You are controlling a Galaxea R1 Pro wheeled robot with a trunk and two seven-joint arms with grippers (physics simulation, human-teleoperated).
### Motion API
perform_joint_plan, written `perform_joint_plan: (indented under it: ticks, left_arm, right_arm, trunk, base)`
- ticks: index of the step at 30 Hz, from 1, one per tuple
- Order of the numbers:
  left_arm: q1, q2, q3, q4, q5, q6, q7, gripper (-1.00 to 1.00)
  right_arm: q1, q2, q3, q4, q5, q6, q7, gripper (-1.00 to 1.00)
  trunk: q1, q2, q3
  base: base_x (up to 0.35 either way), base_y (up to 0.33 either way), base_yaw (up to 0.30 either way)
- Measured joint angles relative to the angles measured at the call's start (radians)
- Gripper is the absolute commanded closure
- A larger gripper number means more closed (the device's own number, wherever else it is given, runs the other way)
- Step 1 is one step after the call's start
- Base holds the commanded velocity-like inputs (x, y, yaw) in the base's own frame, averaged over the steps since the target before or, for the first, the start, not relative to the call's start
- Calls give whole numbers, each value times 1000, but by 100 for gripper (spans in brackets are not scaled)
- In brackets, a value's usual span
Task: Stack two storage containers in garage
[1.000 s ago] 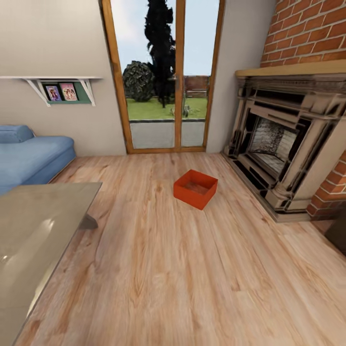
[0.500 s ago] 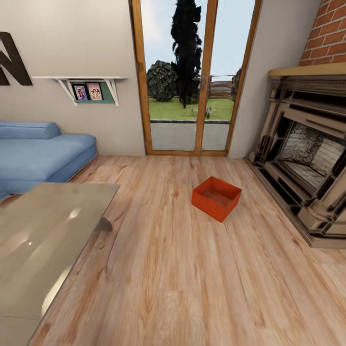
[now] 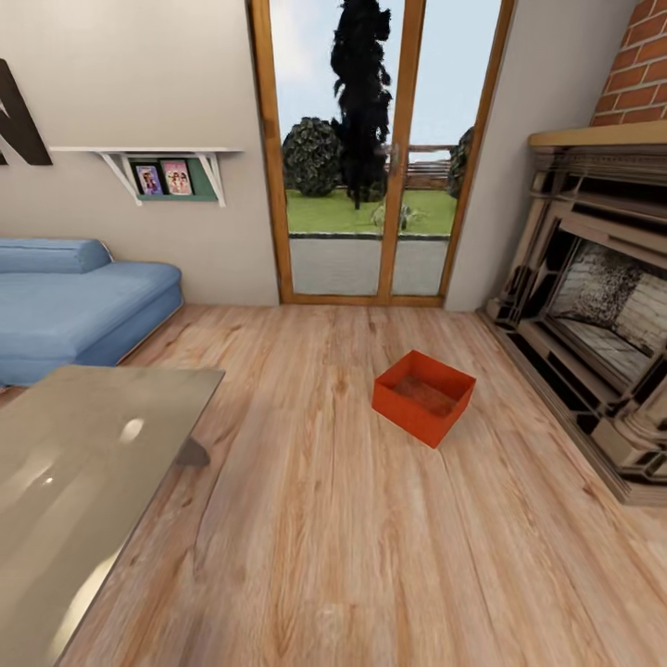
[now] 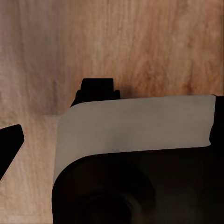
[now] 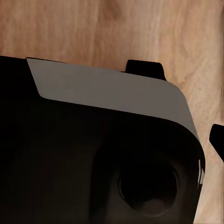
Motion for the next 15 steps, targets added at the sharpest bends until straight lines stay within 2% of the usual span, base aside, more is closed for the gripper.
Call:
perform_joint_plan:
  ticks: [15]
  left_arm:
    - [0,0,0,0,0,0,0,-100]
  right_arm:
    - [0,0,0,0,0,0,0,-100]
  trunk:
    - [0,0,0]
  base:
    - [324,0,0]
